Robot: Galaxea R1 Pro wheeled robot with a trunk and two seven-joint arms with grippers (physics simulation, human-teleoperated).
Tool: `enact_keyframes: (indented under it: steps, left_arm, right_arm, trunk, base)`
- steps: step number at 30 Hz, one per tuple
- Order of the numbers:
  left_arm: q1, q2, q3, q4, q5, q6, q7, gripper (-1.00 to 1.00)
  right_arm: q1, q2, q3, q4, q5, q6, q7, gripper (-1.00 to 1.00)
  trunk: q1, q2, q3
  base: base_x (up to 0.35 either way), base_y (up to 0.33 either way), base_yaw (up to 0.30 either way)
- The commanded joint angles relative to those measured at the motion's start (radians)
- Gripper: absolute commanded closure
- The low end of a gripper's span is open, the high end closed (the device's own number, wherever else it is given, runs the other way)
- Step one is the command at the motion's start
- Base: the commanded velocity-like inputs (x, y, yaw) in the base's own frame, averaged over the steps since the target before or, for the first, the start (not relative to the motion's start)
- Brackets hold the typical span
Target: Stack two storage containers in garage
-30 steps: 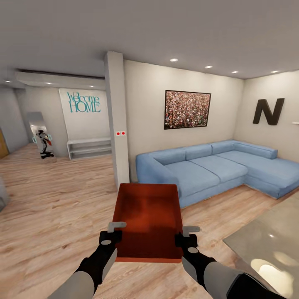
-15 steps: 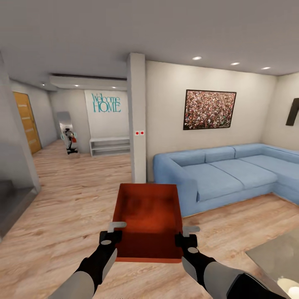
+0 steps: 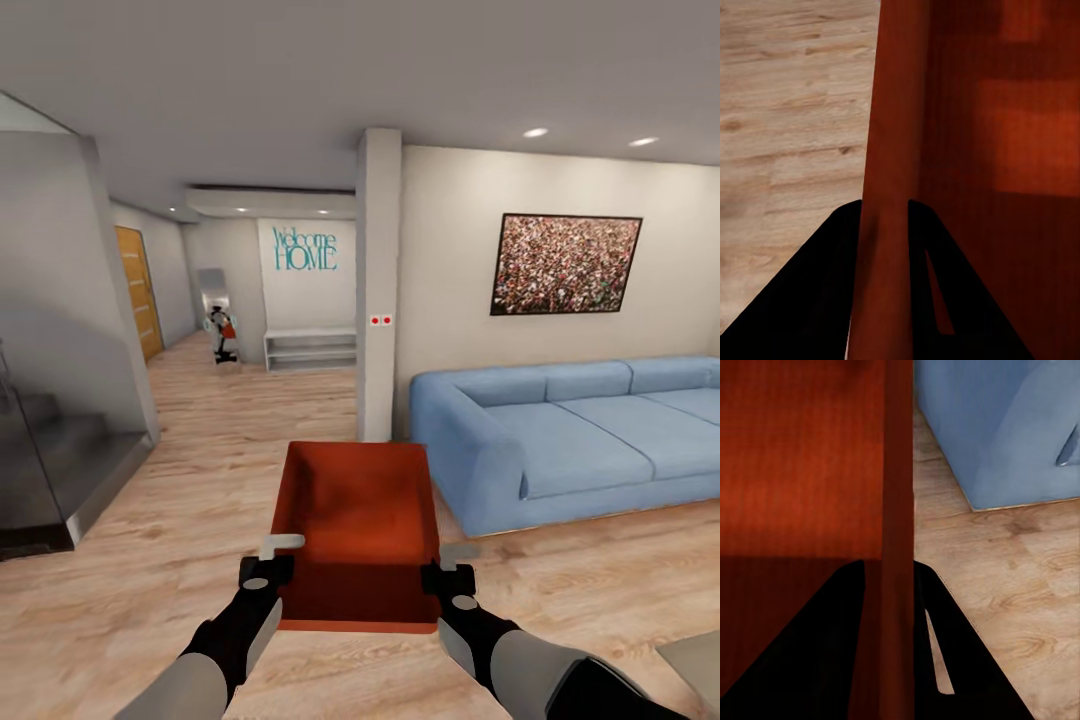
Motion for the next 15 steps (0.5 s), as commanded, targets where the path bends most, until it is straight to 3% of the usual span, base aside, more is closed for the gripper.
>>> enact_keyframes:
  steps: [1, 15]
  left_arm:
    - [-0.001, -0.001, 0.077, -0.001, -0.011, 0.009, 0.006, 1.0]
    - [-0.001, -0.002, 0.077, -0.001, -0.011, 0.009, 0.006, 1.0]
  right_arm:
    - [-0.001, 0.0, -0.013, -0.005, 0.016, 0.001, 0.002, 1.0]
    - [-0.001, 0.0, -0.013, -0.005, 0.016, 0.001, 0.002, 1.0]
  trunk:
    - [0.0, -0.002, -0.002]
    - [0.0, -0.002, -0.002]
  base:
    - [0.0, 0.0, 0.3]
    - [0.0, 0.0, 0.3]
